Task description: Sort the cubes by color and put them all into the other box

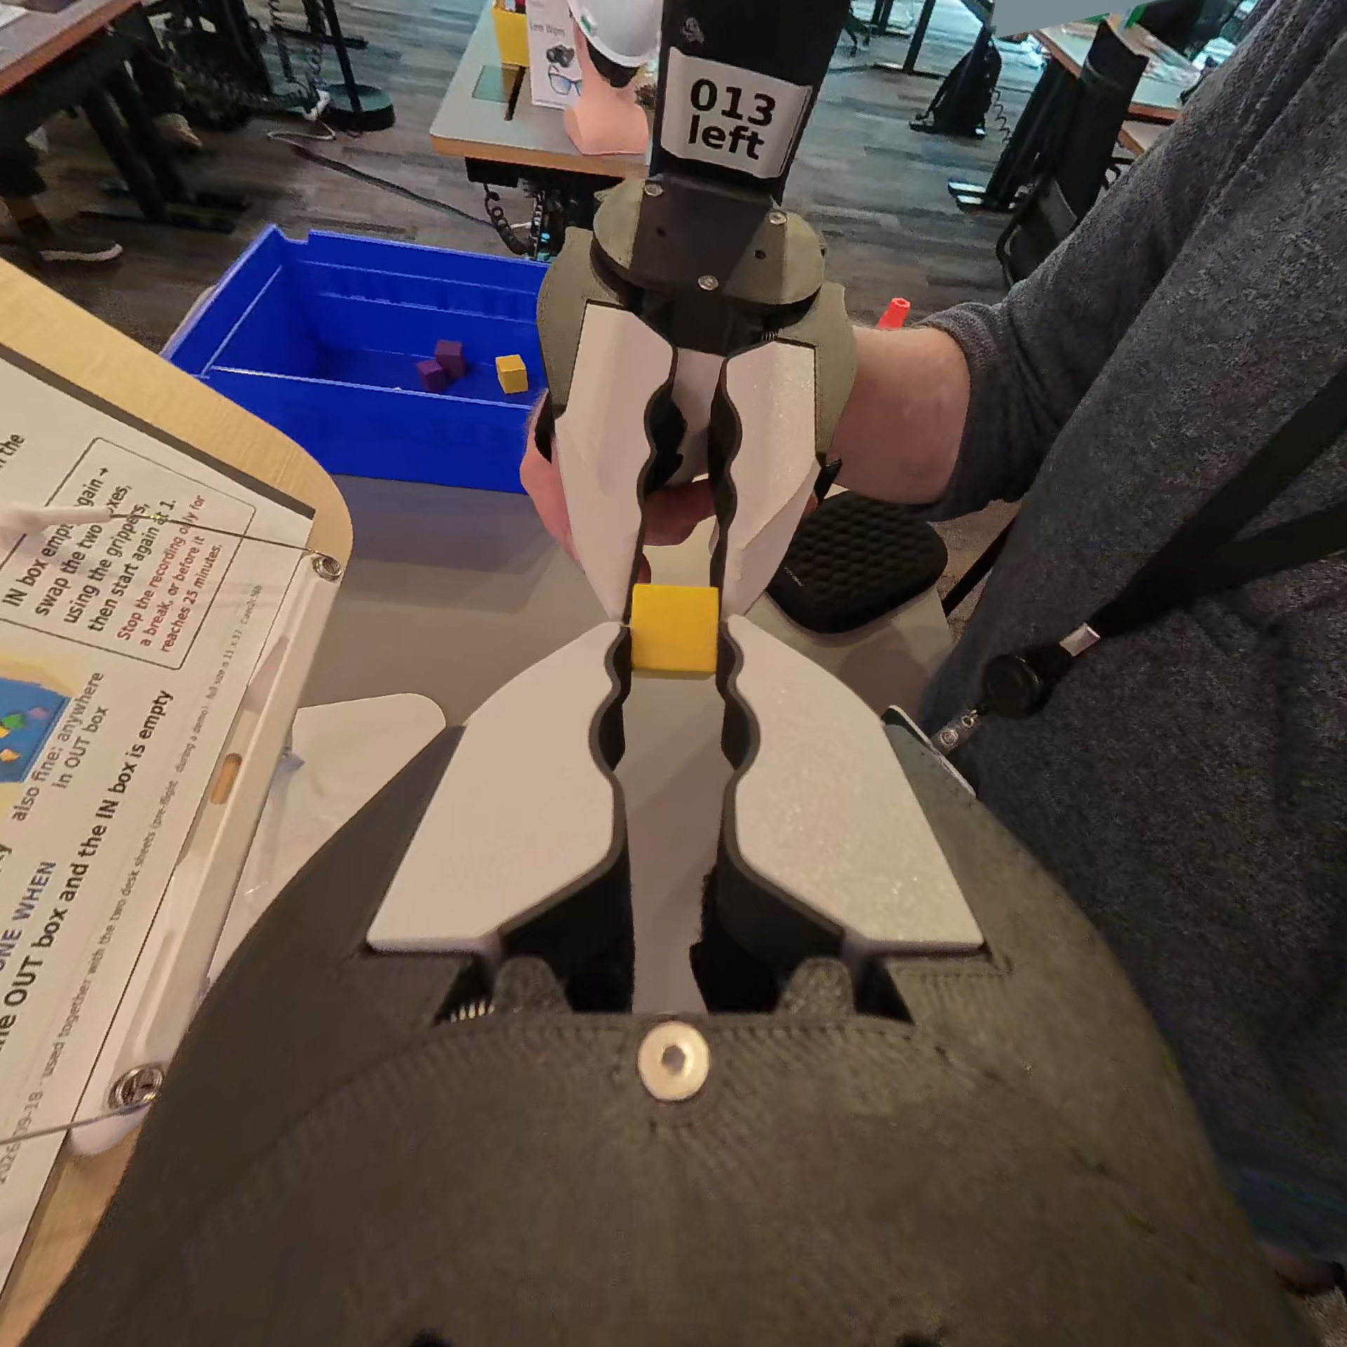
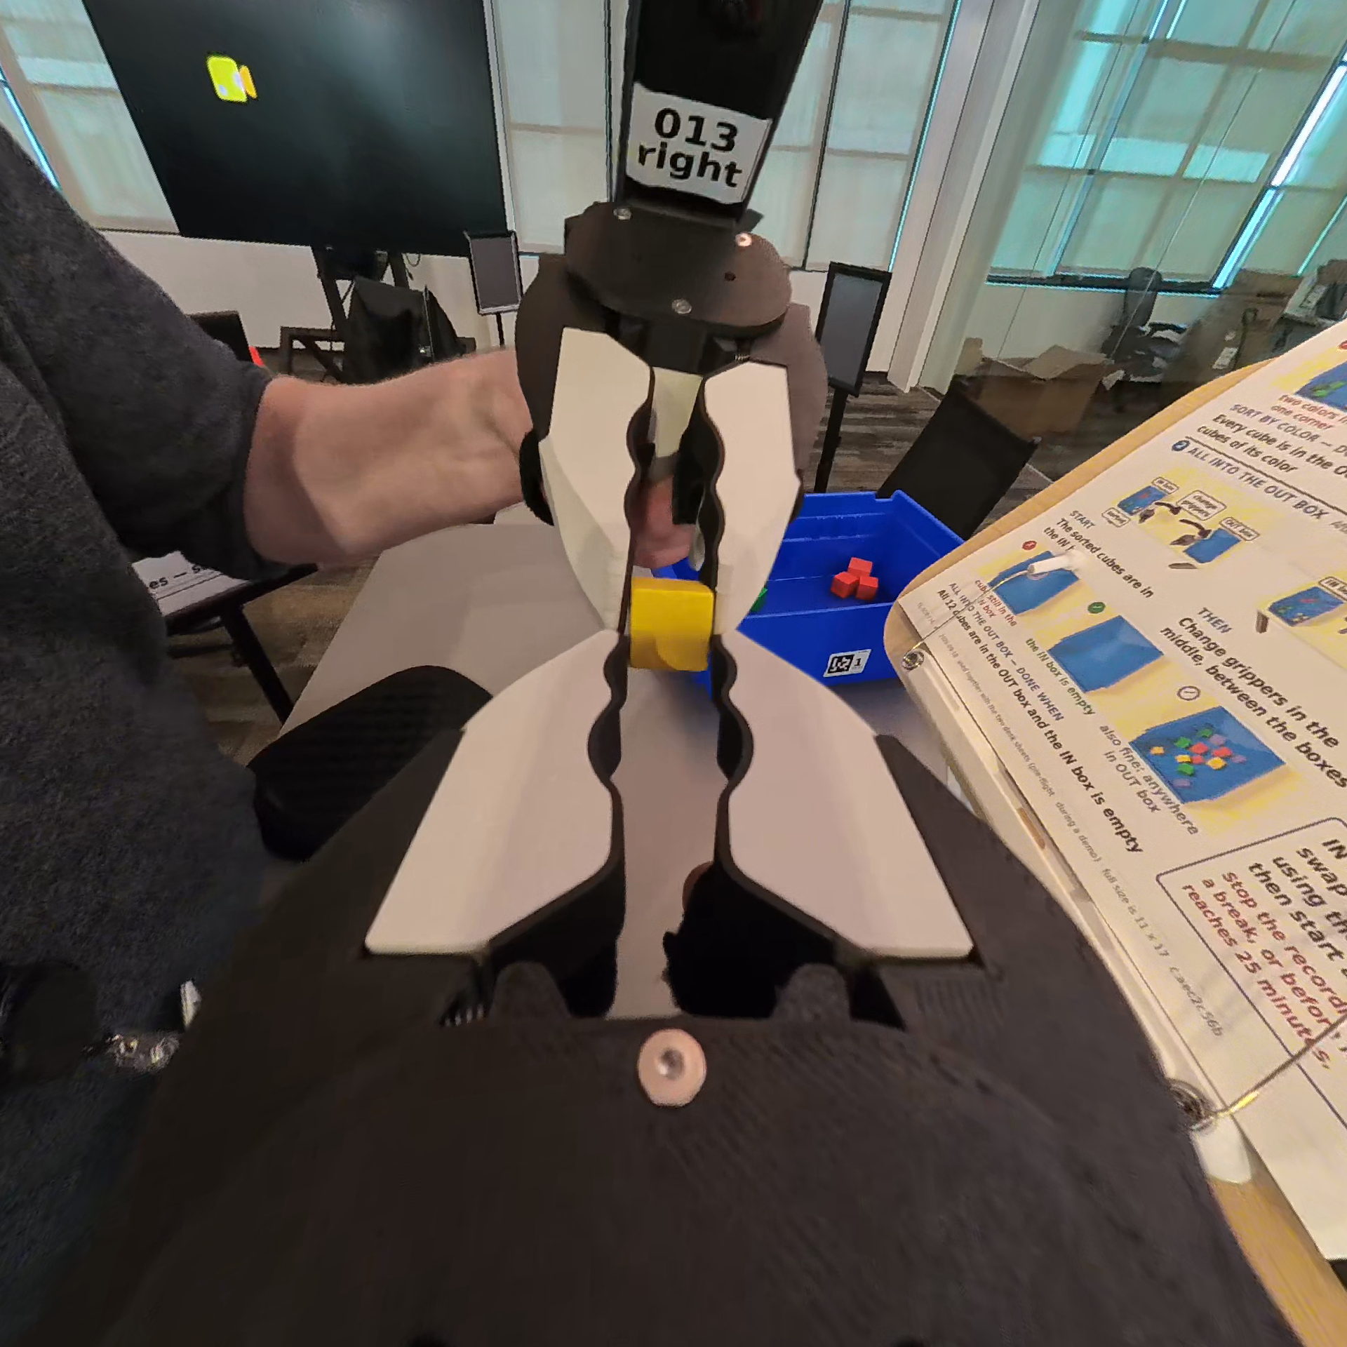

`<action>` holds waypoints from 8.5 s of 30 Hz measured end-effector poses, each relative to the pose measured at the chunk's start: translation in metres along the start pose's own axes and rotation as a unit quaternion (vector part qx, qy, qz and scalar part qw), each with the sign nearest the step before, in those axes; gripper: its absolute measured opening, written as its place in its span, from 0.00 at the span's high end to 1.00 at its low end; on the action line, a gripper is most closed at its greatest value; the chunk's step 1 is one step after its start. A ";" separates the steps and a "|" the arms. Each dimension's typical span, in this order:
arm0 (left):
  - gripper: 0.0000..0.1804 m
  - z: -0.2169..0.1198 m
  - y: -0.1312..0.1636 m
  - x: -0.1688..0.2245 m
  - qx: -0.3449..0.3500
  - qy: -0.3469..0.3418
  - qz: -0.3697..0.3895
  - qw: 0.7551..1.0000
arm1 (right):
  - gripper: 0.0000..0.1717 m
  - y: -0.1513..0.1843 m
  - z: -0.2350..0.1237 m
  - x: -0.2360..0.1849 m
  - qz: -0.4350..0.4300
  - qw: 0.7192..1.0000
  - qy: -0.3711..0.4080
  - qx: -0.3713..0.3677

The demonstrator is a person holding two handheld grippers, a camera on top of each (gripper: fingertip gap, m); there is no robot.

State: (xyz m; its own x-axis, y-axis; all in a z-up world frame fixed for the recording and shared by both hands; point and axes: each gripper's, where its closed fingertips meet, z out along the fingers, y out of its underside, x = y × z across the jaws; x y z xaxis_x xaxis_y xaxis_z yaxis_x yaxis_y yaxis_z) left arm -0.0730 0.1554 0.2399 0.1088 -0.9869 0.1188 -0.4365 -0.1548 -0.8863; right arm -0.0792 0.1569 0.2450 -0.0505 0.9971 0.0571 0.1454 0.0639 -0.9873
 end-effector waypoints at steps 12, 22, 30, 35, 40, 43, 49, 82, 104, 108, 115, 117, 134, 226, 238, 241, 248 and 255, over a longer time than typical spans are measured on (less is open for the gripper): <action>0.87 -0.001 -0.010 -0.002 0.026 0.000 -0.011 1.000 | 0.88 -0.006 -0.010 0.004 0.016 0.999 0.016 0.042; 1.00 -0.035 0.002 -0.022 0.042 -0.060 -0.023 0.997 | 0.88 0.031 -0.130 0.091 0.032 0.971 0.237 0.008; 1.00 -0.045 0.012 -0.033 0.040 -0.090 -0.048 0.994 | 0.88 0.118 -0.323 0.185 0.113 0.857 0.497 -0.081; 1.00 -0.046 0.016 -0.041 0.040 -0.099 -0.066 0.992 | 0.77 0.185 -0.368 0.214 0.163 0.795 0.564 -0.152; 1.00 -0.056 0.035 -0.051 0.029 -0.127 -0.090 0.987 | 0.79 0.191 -0.361 0.209 0.159 0.789 0.577 -0.141; 1.00 -0.069 0.057 -0.060 0.012 -0.160 -0.110 0.981 | 0.83 0.180 -0.342 0.198 0.157 0.803 0.562 -0.119; 0.96 -0.128 0.116 -0.094 -0.021 -0.272 -0.166 0.948 | 0.86 0.135 -0.283 0.167 0.106 0.852 0.507 -0.072; 0.87 -0.243 0.393 -0.162 -0.508 -0.308 -0.326 0.735 | 0.88 0.094 -0.158 0.113 0.079 0.937 0.339 -0.028; 0.87 -0.022 0.006 -0.022 0.037 -0.078 0.005 0.996 | 0.84 -0.001 0.000 0.025 0.012 0.994 0.073 0.079; 0.87 -0.010 -0.005 -0.015 0.056 -0.048 0.002 0.997 | 0.86 -0.010 -0.001 0.018 0.023 0.993 0.060 0.102; 0.87 -0.005 -0.016 -0.012 0.092 -0.019 -0.010 0.996 | 0.86 -0.002 -0.002 0.011 0.023 0.994 0.044 0.095; 0.87 -0.003 -0.016 -0.011 0.092 -0.013 -0.012 0.996 | 0.86 0.001 -0.001 0.010 0.017 0.995 0.047 0.086; 0.87 0.005 -0.019 -0.011 0.134 -0.004 -0.032 0.990 | 0.87 0.001 0.005 0.012 0.065 0.990 0.052 0.110; 0.76 -0.254 0.391 -0.116 -0.545 -0.252 -0.291 0.745 | 0.87 0.141 -0.202 0.128 0.113 0.893 0.427 -0.084; 0.76 -0.260 0.398 -0.128 -0.519 -0.276 -0.333 0.738 | 0.87 0.142 -0.204 0.127 0.114 0.893 0.428 -0.084; 0.76 -0.263 0.403 -0.132 -0.536 -0.282 -0.323 0.727 | 0.87 0.143 -0.205 0.127 0.115 0.892 0.429 -0.084; 0.88 -0.261 0.411 -0.132 -0.558 -0.269 -0.315 0.719 | 0.87 0.143 -0.206 0.127 0.114 0.892 0.430 -0.085; 0.88 -0.258 0.397 -0.134 -0.534 -0.285 -0.304 0.736 | 0.87 0.137 -0.209 0.126 0.093 0.890 0.438 -0.085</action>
State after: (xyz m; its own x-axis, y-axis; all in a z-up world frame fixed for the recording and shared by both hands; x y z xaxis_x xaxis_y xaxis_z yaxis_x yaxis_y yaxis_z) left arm -0.4909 0.2146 -0.0120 0.7976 -0.5891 -0.1296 -0.5722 -0.8069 0.1466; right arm 0.1404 0.2997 0.1482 0.7691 0.6362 0.0615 0.2219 -0.1755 -0.9592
